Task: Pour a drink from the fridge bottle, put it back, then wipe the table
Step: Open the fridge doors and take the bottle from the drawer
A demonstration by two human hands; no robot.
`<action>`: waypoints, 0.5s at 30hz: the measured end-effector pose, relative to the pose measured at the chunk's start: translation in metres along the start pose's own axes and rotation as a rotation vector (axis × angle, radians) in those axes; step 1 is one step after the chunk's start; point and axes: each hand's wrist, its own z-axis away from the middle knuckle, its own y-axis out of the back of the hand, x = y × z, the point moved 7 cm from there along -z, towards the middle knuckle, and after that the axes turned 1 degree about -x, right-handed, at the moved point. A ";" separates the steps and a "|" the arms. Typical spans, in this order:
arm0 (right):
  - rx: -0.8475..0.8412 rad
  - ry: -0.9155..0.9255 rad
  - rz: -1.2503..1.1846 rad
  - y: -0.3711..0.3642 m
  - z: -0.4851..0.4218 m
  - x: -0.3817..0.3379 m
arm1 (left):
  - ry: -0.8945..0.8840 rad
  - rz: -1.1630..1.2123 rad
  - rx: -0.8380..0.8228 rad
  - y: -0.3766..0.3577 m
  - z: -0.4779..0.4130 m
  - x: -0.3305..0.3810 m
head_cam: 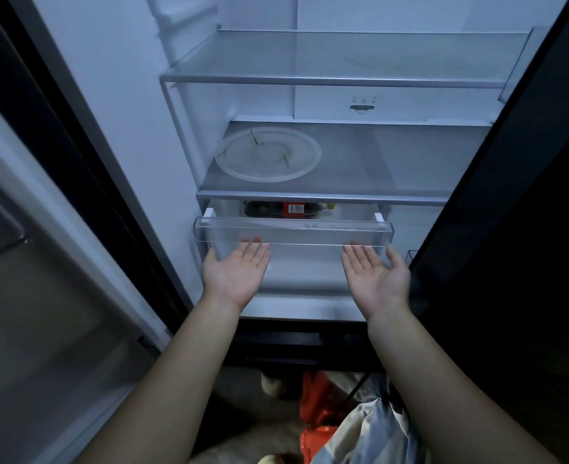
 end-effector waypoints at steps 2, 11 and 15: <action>-0.003 -0.010 -0.006 0.007 0.011 0.001 | -0.006 0.000 0.010 0.005 0.012 -0.003; -0.018 -0.052 -0.014 0.038 0.061 0.007 | -0.037 -0.011 0.037 0.030 0.066 -0.020; -0.027 -0.068 -0.004 0.051 0.079 0.008 | -0.039 0.008 0.047 0.044 0.084 -0.029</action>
